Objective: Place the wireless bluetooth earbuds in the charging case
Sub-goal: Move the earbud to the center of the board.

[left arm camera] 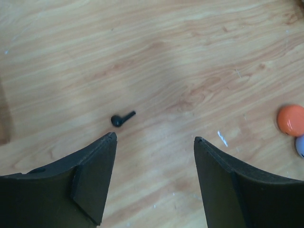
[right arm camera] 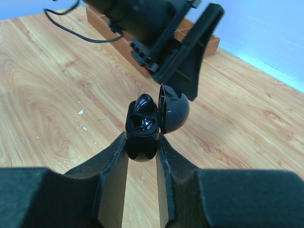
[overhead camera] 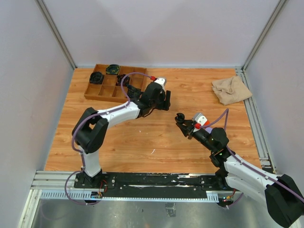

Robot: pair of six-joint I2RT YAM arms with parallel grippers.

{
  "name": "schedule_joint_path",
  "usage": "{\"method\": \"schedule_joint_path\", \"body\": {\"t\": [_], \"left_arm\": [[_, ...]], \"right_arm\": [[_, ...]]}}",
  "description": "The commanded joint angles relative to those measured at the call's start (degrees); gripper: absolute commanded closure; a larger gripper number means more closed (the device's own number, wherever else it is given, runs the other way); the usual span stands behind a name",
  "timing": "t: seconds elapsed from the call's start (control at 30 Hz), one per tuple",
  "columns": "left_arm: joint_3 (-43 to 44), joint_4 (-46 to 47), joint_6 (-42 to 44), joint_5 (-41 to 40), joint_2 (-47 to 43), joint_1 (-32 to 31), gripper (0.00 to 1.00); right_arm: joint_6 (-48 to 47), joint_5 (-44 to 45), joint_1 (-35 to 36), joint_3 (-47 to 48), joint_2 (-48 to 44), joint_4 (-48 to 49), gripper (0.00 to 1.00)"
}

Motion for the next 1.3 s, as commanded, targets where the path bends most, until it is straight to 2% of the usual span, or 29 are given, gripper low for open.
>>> {"method": "schedule_joint_path", "body": {"t": [0.0,0.27,0.43,0.77,1.07,1.27], "left_arm": [[7.78,-2.19,3.67,1.78,6.83,0.78,0.3],[20.08,-7.6,6.63,4.47,18.5,1.24,0.37],[22.87,-10.04,7.07,5.41,22.45,1.24,0.39],[20.7,-12.59,7.29,7.28,23.22,1.24,0.39],[14.89,-13.15,7.27,7.35,18.39,1.24,0.4],[14.56,-14.99,7.4,6.97,17.48,1.24,0.41]], "right_arm": [[-1.03,1.71,-0.99,-0.97,-0.88,1.42,0.97],[-0.95,2.16,-1.21,-1.27,-0.66,1.75,0.97],[-0.86,2.3,-1.27,-1.4,-0.53,1.94,0.97],[-0.67,2.06,-1.37,-1.41,-0.68,2.15,0.97],[-0.34,1.98,-1.4,-1.39,-0.79,2.19,0.97],[-0.27,2.05,-1.43,-1.5,-1.09,2.1,0.97]]}}
